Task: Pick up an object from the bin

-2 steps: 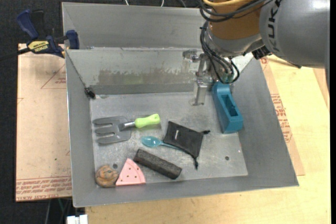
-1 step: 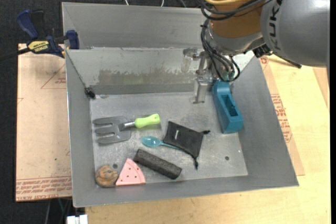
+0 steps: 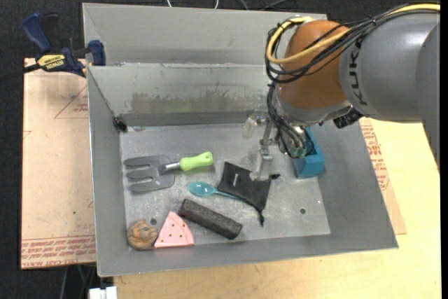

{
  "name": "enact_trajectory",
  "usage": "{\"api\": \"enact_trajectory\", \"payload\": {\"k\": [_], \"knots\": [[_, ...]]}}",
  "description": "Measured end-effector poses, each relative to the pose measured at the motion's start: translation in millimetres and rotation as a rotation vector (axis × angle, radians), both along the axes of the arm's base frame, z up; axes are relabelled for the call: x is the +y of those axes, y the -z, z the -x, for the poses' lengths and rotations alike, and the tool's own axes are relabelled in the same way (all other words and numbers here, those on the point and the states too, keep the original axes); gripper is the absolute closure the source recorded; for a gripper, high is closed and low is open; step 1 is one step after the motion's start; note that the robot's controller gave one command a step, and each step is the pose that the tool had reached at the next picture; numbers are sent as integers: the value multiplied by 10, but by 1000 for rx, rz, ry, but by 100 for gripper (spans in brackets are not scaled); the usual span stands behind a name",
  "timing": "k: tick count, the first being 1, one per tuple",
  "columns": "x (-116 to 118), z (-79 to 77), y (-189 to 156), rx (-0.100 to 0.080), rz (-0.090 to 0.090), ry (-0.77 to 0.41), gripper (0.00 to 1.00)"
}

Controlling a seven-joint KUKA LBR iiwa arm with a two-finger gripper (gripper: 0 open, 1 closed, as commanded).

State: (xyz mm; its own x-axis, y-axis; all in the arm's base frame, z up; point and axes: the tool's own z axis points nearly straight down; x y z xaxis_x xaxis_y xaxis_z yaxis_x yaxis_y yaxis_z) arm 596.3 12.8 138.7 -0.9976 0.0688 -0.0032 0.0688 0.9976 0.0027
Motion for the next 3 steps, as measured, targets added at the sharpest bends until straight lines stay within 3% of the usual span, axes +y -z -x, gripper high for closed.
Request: {"api": "enact_trajectory", "payload": {"k": [1,2,3], "knots": [[-95,546,-240,-13,0,-66,0],[114,635,304,8,-1,103,0],[263,590,715,-16,-3,129,0]]}}
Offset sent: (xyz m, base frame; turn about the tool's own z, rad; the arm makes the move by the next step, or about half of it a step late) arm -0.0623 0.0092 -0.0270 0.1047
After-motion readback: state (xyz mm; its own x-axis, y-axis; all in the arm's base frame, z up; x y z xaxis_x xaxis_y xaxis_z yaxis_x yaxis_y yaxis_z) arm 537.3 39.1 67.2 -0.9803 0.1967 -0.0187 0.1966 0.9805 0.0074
